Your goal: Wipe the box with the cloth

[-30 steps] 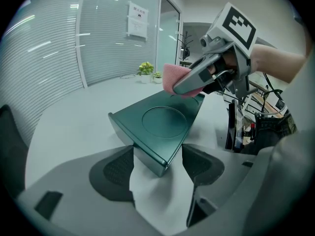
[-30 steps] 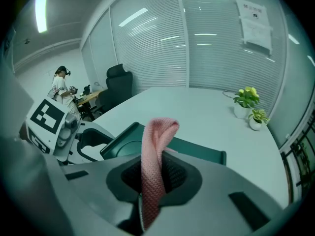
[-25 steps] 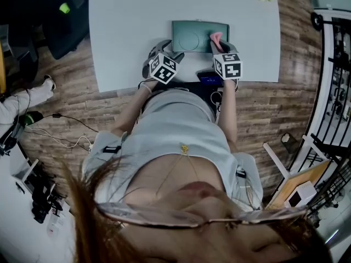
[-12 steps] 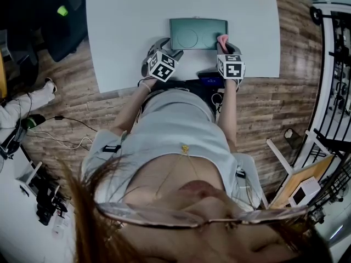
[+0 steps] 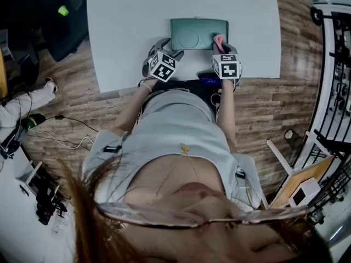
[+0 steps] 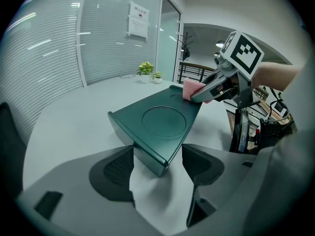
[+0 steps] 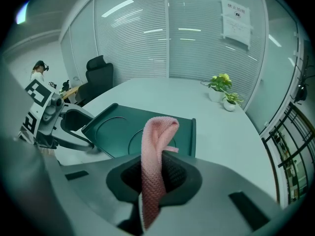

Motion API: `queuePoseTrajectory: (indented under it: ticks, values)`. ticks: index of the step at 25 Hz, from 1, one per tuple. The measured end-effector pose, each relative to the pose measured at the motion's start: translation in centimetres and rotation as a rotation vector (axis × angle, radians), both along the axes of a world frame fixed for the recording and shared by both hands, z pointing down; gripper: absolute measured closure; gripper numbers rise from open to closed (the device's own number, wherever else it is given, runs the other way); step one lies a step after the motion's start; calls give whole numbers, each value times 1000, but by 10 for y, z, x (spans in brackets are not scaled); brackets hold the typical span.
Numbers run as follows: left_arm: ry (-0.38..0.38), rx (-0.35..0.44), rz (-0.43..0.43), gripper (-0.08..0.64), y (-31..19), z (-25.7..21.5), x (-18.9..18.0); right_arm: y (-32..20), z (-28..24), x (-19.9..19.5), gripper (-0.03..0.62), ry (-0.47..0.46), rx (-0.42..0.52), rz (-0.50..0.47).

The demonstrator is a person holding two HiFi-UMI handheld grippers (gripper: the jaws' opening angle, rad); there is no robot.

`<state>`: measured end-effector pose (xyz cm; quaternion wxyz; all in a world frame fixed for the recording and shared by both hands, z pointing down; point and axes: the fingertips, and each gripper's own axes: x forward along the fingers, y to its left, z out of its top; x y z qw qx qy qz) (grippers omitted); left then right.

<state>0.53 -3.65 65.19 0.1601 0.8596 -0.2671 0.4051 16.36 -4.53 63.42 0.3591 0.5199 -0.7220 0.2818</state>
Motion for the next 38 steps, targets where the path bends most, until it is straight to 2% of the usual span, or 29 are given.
queuePoseTrajectory:
  ticks: [10, 20, 32, 38]
  values:
    - [5, 1, -1, 250, -1, 0, -1, -2, 1, -27, 549, -56, -21, -40]
    - [9, 0, -1, 250, 0, -2, -3, -1, -2, -47, 549, -58, -14, -76]
    - [10, -6, 1, 250, -1, 2, -6, -1, -4, -80, 549, -202, -34, -119]
    - [10, -3, -1, 250, -1, 0, -4, -1, -5, -96, 549, -221, -39, -163]
